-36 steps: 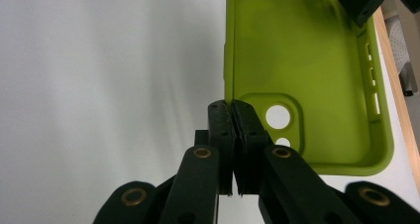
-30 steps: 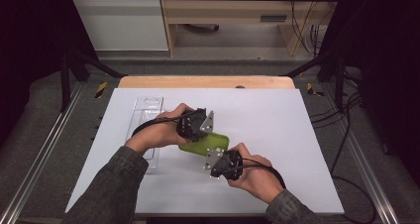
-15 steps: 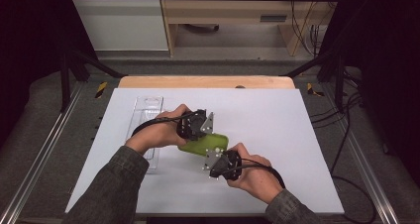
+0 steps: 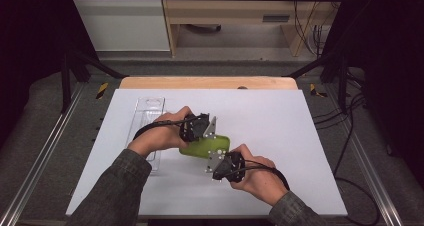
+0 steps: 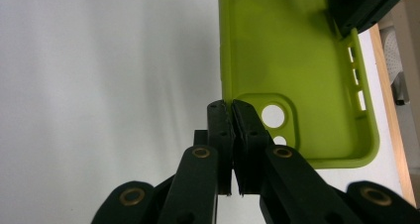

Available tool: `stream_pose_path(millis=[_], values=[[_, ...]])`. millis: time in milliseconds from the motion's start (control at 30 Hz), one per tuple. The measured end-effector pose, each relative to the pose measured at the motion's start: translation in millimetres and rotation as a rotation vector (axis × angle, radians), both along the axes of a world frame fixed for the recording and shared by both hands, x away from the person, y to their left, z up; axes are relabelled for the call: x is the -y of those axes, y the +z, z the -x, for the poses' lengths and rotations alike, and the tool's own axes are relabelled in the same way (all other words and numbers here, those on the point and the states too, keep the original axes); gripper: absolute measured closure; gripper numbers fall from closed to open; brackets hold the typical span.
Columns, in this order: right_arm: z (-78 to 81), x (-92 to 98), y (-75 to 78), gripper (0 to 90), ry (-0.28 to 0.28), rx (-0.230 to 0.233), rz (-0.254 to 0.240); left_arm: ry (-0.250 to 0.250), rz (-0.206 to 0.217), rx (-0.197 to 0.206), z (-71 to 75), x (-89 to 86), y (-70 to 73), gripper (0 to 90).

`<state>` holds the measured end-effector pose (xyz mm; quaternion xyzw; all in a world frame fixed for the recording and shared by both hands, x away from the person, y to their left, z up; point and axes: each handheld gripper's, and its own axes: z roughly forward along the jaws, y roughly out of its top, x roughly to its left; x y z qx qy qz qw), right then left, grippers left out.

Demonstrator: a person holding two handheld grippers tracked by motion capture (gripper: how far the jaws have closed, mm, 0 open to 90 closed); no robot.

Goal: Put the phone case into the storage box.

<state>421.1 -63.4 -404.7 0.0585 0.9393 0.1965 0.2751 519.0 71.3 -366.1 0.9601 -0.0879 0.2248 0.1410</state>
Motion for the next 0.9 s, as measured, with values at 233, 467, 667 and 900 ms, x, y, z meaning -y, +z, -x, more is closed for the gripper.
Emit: stream_pose_path(millis=[233,467,667,900], values=[[-0.9,2.3,1.0,85.1,0.013,0.015,-0.018,-0.007,0.003,0.003,-0.5,-2.0,-1.6,87.6],[0.5,9.9,5.3,58.3,-0.022,0.014,-0.091,0.004,0.007,0.002,-0.1,-3.4,-3.2,87.5],[-1.8,17.9,7.6,38.8,-0.062,0.019,-0.136,0.009,0.003,0.002,-0.4,-5.3,-4.4,87.5],[-1.6,29.0,10.7,25.1,-0.098,0.055,-0.176,0.019,0.002,0.019,-0.3,-8.8,-5.9,87.5]])
